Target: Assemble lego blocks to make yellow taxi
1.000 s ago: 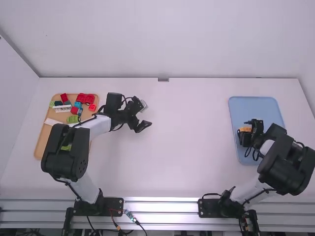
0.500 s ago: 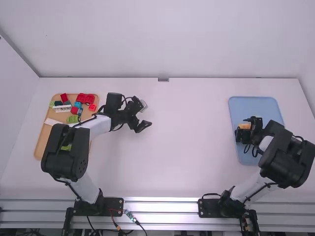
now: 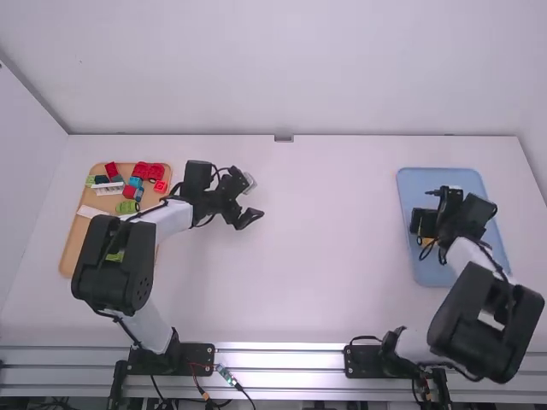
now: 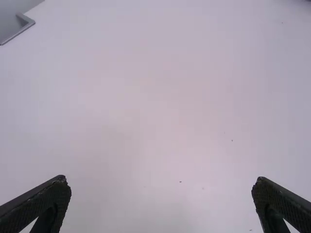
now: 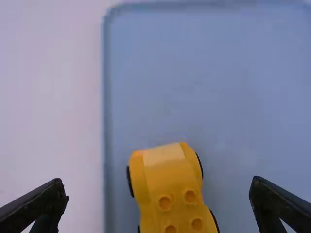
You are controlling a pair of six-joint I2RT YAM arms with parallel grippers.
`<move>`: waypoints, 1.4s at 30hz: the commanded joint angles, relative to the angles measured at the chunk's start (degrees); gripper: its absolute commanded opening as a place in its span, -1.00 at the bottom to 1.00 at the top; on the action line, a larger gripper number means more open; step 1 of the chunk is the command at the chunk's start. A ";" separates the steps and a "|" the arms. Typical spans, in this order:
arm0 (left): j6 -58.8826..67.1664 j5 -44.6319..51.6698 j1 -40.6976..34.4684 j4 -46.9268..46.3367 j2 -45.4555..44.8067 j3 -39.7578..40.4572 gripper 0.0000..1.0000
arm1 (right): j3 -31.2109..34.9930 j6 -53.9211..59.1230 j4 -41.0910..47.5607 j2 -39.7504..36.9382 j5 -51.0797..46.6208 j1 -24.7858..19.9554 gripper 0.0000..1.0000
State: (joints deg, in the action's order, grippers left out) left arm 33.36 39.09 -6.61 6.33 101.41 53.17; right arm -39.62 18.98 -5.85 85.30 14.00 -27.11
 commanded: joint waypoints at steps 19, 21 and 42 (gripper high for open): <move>-16.81 -27.53 -0.17 17.57 -18.04 -17.03 0.98 | 14.14 -10.21 -4.20 -28.09 -3.78 23.61 0.98; -16.84 -27.53 -0.11 22.88 -21.38 -21.97 0.98 | 14.14 -10.21 -4.28 -28.55 -4.02 26.53 0.98; -28.26 -39.09 5.52 52.64 -37.03 -53.17 0.79 | 20.09 -16.18 1.51 -34.47 -12.31 31.82 0.77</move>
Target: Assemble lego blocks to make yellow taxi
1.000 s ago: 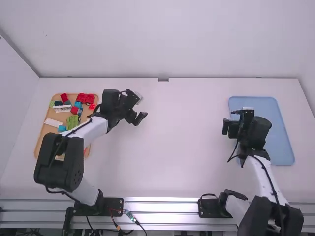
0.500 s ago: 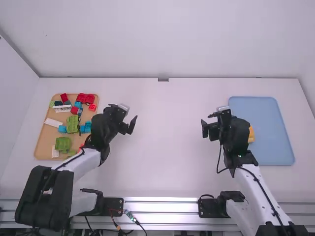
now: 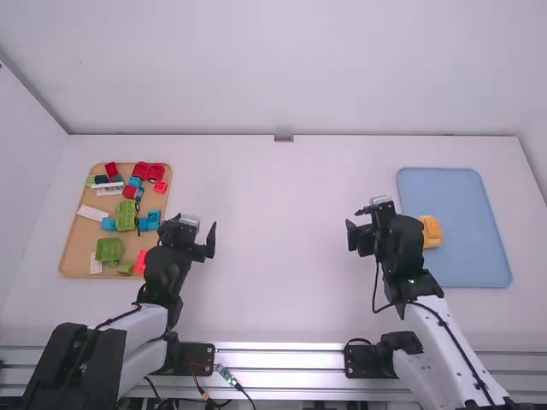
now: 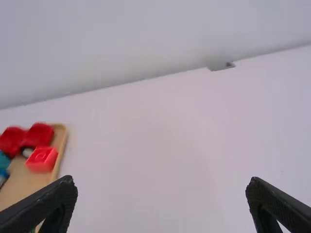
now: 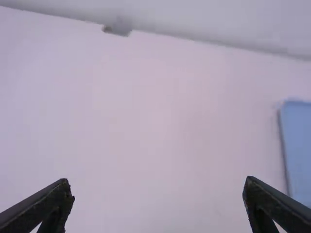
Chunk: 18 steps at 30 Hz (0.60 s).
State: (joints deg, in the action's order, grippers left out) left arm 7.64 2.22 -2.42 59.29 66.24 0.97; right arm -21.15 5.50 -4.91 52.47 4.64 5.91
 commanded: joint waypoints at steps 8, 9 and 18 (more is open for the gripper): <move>-7.64 -2.22 2.42 -7.29 -8.83 -0.97 0.55 | 9.64 -5.50 4.91 -9.67 -4.64 -5.91 0.49; -7.64 -2.22 2.42 -8.41 -9.94 -0.97 0.51 | 10.94 -5.50 4.91 -10.96 -4.64 -5.91 0.45; -7.64 -2.22 2.42 -19.35 -20.89 -0.97 0.12 | 21.15 -5.50 4.91 -23.05 -4.64 -5.91 0.02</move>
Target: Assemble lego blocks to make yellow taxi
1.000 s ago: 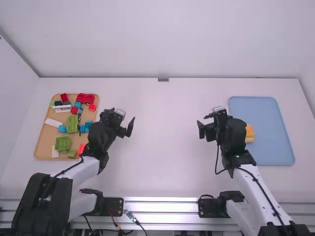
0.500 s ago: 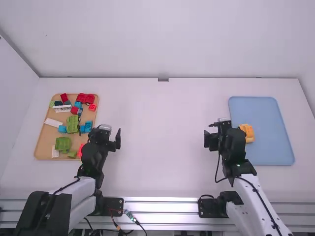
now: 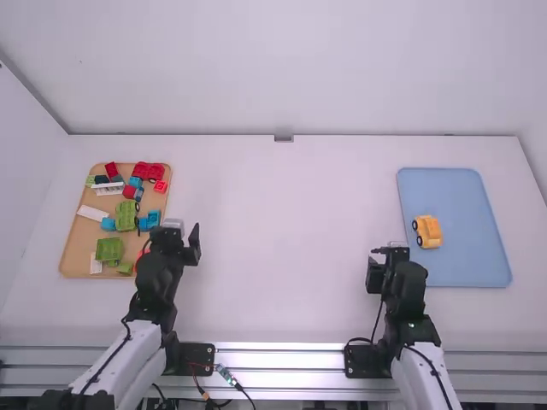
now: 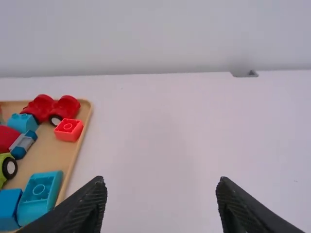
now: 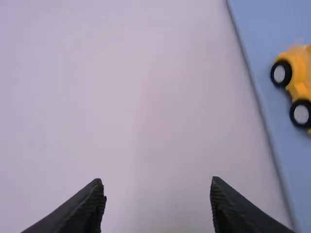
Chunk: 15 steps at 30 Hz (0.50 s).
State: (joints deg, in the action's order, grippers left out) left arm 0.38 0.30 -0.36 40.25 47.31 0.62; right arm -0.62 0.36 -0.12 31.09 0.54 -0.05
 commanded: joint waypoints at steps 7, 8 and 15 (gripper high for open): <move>-0.38 -0.30 0.36 -10.15 -11.80 -0.62 -0.22 | 0.62 -0.36 0.12 -11.28 -0.54 0.05 -0.31; -0.38 -0.30 0.36 -11.25 -12.89 -0.62 -0.26 | 0.62 -0.36 0.12 -12.28 -0.54 0.05 -0.35; -0.38 -0.30 0.36 -20.68 -22.33 -0.62 -0.59 | 0.62 -0.36 0.12 -20.30 -0.54 0.05 -0.63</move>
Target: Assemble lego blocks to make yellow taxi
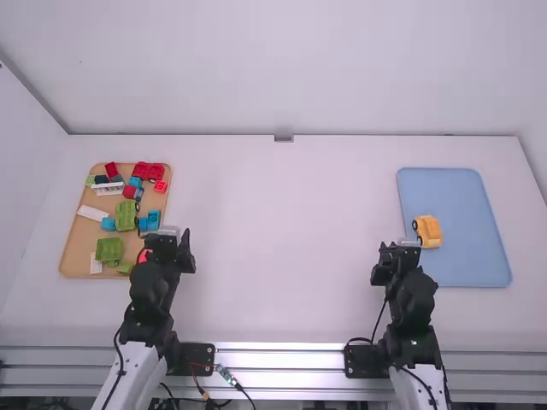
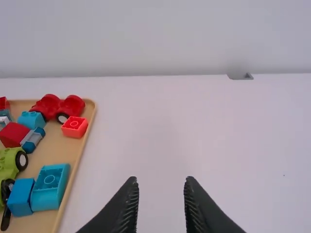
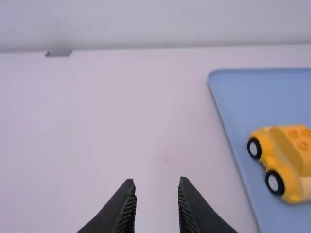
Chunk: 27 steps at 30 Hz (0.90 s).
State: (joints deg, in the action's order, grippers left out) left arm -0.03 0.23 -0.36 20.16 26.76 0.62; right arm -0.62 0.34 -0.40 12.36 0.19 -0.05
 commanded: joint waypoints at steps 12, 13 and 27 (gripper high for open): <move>0.03 -0.23 0.36 -12.44 -13.63 -0.62 -1.00 | 0.62 -0.34 0.40 -10.47 -0.19 0.05 -0.94; 0.03 -0.23 0.36 -13.61 -14.80 -0.62 -1.00 | 0.62 -0.34 0.40 -11.27 -0.19 0.05 -0.96; 0.03 -0.23 0.36 -20.16 -24.45 -0.62 -1.00 | 0.62 -0.34 0.40 -12.36 -0.19 0.05 -1.00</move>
State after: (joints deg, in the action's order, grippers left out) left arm -0.05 0.14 -0.36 0.19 3.36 0.62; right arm -0.62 0.16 -0.40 0.51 0.14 -0.05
